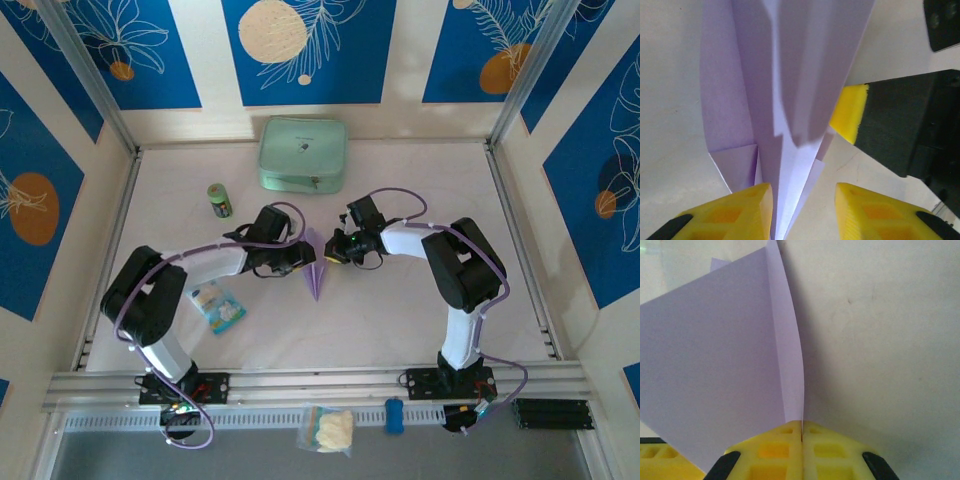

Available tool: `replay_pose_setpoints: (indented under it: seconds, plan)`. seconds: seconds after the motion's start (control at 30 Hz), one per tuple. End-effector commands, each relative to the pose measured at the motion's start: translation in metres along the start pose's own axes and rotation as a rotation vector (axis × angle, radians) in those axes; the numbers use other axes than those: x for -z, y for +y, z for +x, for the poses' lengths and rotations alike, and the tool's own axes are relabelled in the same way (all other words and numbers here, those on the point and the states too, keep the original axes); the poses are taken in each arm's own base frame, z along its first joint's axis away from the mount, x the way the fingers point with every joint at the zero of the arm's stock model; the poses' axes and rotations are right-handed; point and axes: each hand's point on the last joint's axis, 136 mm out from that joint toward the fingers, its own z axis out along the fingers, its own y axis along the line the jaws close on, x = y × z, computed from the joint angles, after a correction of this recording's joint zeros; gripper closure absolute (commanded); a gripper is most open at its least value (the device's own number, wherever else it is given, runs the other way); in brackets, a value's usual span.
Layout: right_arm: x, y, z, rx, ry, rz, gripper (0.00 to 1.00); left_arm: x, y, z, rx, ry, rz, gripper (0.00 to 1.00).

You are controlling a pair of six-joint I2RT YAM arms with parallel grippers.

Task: Fold a paper plane with a square sheet of paper (pick it up from the middle)
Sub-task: Move the paper plane to the top-center of the table.

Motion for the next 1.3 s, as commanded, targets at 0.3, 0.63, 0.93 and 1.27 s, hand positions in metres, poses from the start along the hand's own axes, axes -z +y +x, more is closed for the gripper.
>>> replay_pose_setpoints:
  seconds: [0.3,0.63,0.93,1.27]
  plan:
    - [0.0,0.004,-0.001,0.022,0.003,0.008,0.95,-0.003,0.006,0.0,-0.095,0.003,-0.051,0.5]
    - [-0.002,0.002,0.0,0.014,0.007,0.01,0.95,-0.011,0.002,0.009,-0.098,0.044,-0.027,0.45]
    - [-0.001,0.002,0.0,0.01,0.006,0.007,0.95,-0.017,-0.01,0.021,-0.121,0.086,0.002,0.48]
    - [0.014,0.021,0.004,-0.001,0.018,-0.03,0.95,-0.021,-0.003,0.022,-0.15,0.082,-0.086,0.49]
